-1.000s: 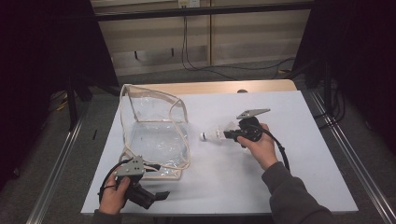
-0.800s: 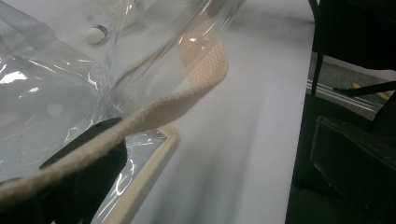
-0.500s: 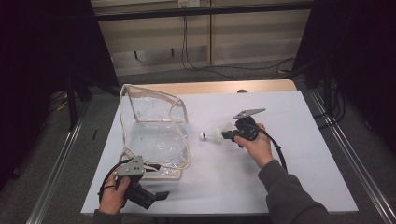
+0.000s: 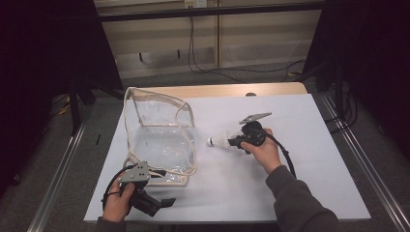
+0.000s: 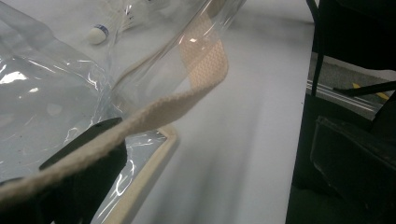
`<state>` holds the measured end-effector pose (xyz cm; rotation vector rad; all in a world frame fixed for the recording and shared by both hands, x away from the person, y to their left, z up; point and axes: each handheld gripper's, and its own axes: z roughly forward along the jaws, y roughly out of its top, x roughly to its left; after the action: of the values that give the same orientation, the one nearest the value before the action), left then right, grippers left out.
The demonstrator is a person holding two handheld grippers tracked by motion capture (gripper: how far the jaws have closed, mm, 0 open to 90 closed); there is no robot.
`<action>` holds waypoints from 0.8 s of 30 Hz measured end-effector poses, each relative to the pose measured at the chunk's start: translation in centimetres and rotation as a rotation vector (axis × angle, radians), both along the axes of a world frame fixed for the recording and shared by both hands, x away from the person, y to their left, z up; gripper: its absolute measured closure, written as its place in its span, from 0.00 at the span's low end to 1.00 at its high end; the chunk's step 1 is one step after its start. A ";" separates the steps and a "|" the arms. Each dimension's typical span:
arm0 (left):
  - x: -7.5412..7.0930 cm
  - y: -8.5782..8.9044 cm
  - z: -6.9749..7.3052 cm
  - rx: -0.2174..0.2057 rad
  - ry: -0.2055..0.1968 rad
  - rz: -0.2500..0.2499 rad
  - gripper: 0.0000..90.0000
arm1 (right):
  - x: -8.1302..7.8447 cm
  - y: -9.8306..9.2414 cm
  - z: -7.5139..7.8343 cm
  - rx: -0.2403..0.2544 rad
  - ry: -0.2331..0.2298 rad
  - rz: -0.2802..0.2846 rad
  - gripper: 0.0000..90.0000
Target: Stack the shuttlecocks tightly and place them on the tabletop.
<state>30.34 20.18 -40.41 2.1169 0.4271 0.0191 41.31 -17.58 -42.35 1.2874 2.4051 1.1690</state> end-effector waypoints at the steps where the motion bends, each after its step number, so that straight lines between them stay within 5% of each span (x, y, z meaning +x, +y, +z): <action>1: 0.0 0.0 0.0 0.001 0.000 0.001 0.04 | 0.0 -0.1 0.0 -0.007 -0.001 -0.002 0.85; 17: 0.0 0.0 0.0 0.002 0.000 0.002 0.04 | -0.6 -1.0 -0.3 -0.067 0.013 -0.020 0.76; 24: -0.1 0.0 0.0 -0.006 0.005 0.008 0.04 | -0.6 -0.8 -0.5 -0.063 0.053 0.015 0.89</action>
<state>30.27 20.14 -40.41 2.1096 0.4376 0.0168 40.76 -18.38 -42.89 1.2987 2.4727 1.0663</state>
